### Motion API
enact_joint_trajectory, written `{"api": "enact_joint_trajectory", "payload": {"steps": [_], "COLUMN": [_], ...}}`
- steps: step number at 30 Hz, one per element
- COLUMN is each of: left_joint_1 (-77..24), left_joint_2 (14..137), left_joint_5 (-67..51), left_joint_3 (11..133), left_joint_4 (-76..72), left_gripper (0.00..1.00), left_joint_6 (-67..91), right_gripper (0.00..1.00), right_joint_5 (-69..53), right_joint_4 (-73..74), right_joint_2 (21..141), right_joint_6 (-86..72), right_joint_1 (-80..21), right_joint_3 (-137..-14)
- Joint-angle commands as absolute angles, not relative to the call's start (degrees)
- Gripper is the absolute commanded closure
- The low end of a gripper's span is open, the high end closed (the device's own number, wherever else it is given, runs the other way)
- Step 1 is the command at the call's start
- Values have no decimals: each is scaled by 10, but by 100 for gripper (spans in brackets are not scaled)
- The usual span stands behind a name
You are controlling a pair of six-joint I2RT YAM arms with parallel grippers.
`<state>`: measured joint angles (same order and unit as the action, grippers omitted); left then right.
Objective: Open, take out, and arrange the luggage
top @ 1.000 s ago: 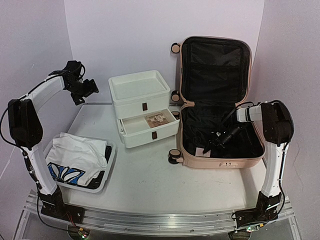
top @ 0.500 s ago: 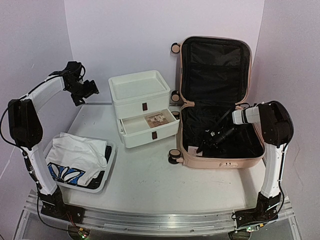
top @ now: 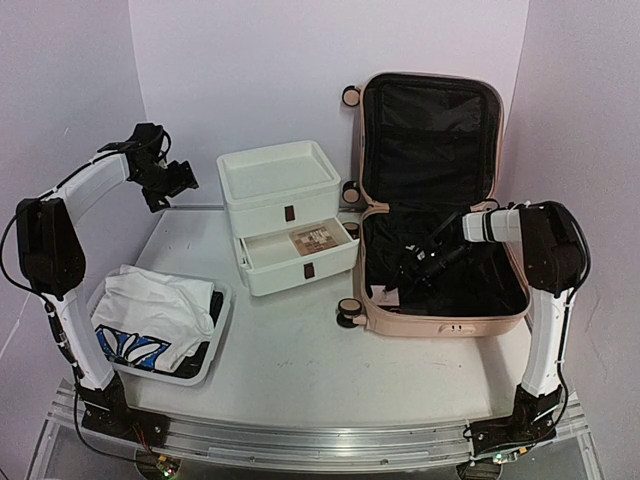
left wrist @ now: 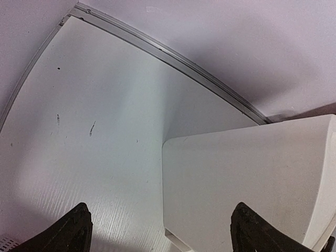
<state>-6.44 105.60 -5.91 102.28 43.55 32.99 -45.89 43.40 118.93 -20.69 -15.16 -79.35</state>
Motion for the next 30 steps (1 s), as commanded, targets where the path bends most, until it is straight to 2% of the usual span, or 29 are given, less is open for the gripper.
{"api": "enact_joint_trajectory", "payload": {"steps": [1,7,16,19,24,30], "left_joint_1": [-64,-64,-64,-64,-64,-64], "left_joint_2": [1024,1026,1035,1036,1034,1022], "left_joint_5": [-66,-62,-71,-75,-77,-82], "left_joint_3": [1027,1027,1035,1033,1030,1018], "left_joint_4": [427,426,426,426,426,427], "left_gripper": [8,8,8,8,8,8], "left_joint_6": [324,324,323,324,323,320], "right_gripper": [45,38,35,36,45,50], "right_joint_5": [-436,-388,-383,-417,-491,-553], "right_joint_4": [377,380,398,403,415,418], "right_joint_2": [1160,1151,1205,1238,1292,1315], "right_joint_6": [-212,-209,-234,-242,-249,-277], "right_joint_1": [-149,-149,-137,-131,-131,-131], "right_joint_3": [-837,-817,-856,-879,-929,-940]}}
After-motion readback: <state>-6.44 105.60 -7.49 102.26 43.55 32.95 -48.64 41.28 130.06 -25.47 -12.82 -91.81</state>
